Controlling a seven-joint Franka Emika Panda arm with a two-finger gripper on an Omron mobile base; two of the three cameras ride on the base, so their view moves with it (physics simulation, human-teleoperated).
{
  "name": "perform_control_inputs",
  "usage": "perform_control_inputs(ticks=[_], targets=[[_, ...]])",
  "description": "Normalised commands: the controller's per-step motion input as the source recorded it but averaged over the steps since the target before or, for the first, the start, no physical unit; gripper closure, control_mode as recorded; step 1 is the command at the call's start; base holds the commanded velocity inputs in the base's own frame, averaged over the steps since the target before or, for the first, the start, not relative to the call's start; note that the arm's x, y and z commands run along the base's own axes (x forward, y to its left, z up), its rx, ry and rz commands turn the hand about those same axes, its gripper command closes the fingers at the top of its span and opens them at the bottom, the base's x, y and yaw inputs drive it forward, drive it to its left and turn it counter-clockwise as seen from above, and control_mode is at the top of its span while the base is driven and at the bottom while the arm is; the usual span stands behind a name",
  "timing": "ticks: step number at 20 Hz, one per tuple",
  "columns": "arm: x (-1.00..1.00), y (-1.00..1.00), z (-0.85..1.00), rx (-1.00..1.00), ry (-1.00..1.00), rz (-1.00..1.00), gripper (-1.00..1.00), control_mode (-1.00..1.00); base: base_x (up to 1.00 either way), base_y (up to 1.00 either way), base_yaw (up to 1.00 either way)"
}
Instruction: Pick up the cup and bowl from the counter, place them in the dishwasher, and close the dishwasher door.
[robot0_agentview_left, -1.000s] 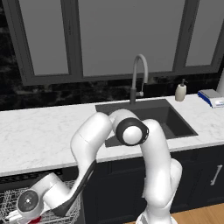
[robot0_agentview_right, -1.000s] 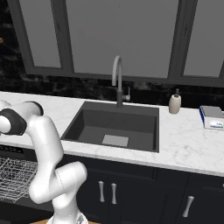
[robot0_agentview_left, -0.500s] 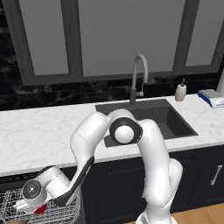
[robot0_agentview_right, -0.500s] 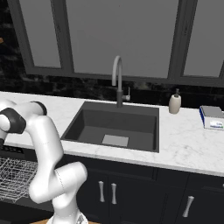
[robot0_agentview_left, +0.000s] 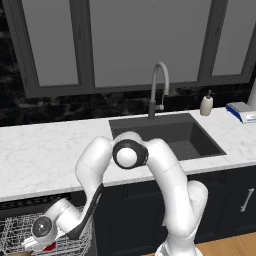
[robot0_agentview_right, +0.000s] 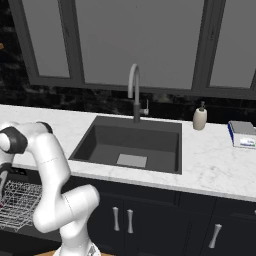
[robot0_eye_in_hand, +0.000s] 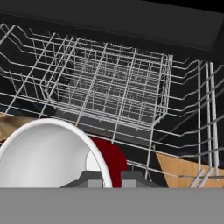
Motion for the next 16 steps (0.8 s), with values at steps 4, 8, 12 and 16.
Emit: perform_control_inputs(ticks=[4, 8, 12, 16], targets=[[0.00, 0.00, -0.33, 0.00, -0.08, 0.00, 1.00, -1.00, 0.00, 0.00, 0.00], [0.00, 0.00, -0.24, 0.00, 0.00, 0.00, 1.00, -1.00, 0.00, 0.00, 0.00], [0.00, 0.00, -0.32, 0.00, 0.00, 0.00, 1.00, -1.00, 0.00, 0.00, 0.00], [0.02, 0.00, -0.59, 0.00, 0.02, 0.00, 1.00, -1.00, 0.00, 0.00, 0.00]])
